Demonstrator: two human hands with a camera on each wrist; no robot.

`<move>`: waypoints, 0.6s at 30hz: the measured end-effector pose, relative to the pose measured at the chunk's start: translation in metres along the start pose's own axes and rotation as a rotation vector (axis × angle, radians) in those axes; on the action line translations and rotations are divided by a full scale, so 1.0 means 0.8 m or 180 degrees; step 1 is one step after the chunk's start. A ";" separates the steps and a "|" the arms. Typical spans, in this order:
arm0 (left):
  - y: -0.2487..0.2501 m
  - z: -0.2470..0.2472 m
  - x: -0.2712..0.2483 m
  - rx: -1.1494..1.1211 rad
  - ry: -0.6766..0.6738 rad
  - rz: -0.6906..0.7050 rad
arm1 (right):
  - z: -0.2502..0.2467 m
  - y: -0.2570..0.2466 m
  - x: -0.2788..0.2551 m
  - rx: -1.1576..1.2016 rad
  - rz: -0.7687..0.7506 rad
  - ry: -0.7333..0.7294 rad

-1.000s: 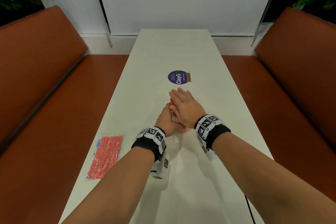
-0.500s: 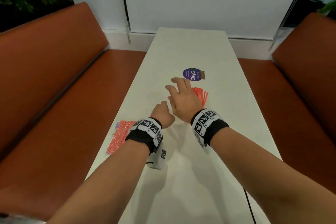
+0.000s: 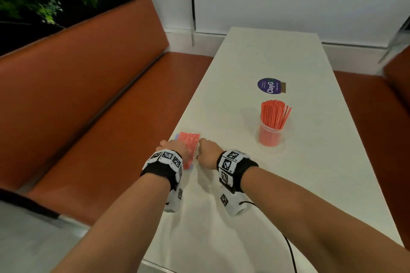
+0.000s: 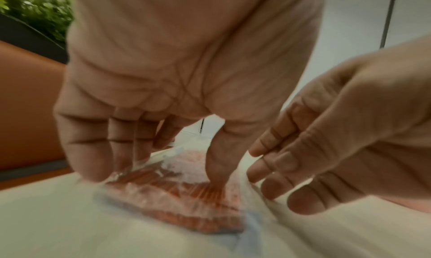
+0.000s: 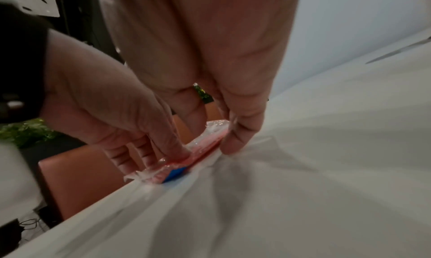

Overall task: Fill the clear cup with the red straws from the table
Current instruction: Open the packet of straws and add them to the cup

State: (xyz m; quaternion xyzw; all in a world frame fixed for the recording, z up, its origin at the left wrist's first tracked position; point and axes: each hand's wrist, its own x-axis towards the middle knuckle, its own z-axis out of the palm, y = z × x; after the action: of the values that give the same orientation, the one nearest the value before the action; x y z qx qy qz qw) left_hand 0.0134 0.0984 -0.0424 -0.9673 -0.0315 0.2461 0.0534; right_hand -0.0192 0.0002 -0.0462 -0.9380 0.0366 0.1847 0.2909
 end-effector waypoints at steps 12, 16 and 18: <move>0.011 -0.003 -0.028 -0.1001 -0.0261 0.0914 | 0.018 0.033 0.006 0.1563 0.0370 0.0160; 0.022 -0.005 -0.043 -0.1922 -0.0430 0.1056 | 0.002 0.040 -0.027 0.2143 0.0203 0.0190; 0.031 -0.004 -0.045 -0.2213 -0.0410 0.1133 | -0.007 0.047 -0.042 0.2457 0.0065 0.0151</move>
State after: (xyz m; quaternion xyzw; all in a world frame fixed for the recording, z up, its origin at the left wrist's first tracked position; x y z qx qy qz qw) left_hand -0.0158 0.0700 -0.0258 -0.9006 0.0519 0.2863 -0.3229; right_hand -0.0548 -0.0349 -0.0497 -0.7631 0.1195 0.1385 0.6198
